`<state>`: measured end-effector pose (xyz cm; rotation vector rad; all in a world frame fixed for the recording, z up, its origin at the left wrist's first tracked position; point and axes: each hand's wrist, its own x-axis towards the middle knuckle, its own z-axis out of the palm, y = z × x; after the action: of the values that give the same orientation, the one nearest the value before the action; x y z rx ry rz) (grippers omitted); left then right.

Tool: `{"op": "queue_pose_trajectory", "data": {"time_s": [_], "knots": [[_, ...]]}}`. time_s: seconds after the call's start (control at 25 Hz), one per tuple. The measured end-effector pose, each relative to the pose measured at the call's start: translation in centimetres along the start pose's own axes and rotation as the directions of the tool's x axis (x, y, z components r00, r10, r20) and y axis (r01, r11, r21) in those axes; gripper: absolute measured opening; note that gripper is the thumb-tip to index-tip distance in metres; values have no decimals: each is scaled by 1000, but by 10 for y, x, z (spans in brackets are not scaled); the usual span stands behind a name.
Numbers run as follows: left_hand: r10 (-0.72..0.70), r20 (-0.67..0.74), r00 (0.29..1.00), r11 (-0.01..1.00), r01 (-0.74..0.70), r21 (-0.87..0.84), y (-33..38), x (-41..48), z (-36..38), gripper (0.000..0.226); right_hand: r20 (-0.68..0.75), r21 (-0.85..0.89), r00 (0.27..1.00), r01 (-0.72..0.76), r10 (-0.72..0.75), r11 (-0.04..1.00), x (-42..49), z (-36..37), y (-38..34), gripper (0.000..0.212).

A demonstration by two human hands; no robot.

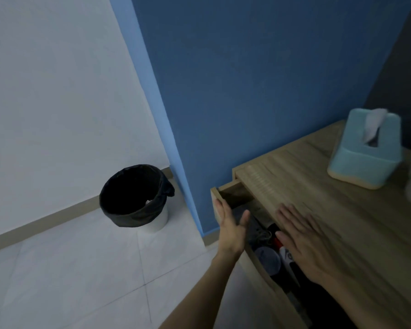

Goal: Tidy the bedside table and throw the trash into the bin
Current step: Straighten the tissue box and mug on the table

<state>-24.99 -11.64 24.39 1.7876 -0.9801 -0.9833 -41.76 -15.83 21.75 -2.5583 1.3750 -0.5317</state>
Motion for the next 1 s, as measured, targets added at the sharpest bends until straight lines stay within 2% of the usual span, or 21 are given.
{"op": "queue_pose_trajectory", "data": {"time_s": [0.12,0.24,0.4,0.64,1.0], "knots": [[35,6,999,999,-35,-25,3,7,13,82,-33,11,999,7,-7,1000,-1,-1,-5,70],[56,24,998,996,-54,-69,7,19,27,93,-48,-2,999,-2,2,1000,-1,-5,-6,66],[77,48,996,992,-72,-100,9,34,45,82,-66,-16,998,-11,10,1000,0,-4,-6,61],[124,57,991,973,-110,-203,7,43,63,86,-23,-39,999,-43,42,998,0,0,-2,52],[52,70,996,941,-26,-337,10,43,62,81,-17,-60,997,-72,71,996,0,-3,-4,56]]}}
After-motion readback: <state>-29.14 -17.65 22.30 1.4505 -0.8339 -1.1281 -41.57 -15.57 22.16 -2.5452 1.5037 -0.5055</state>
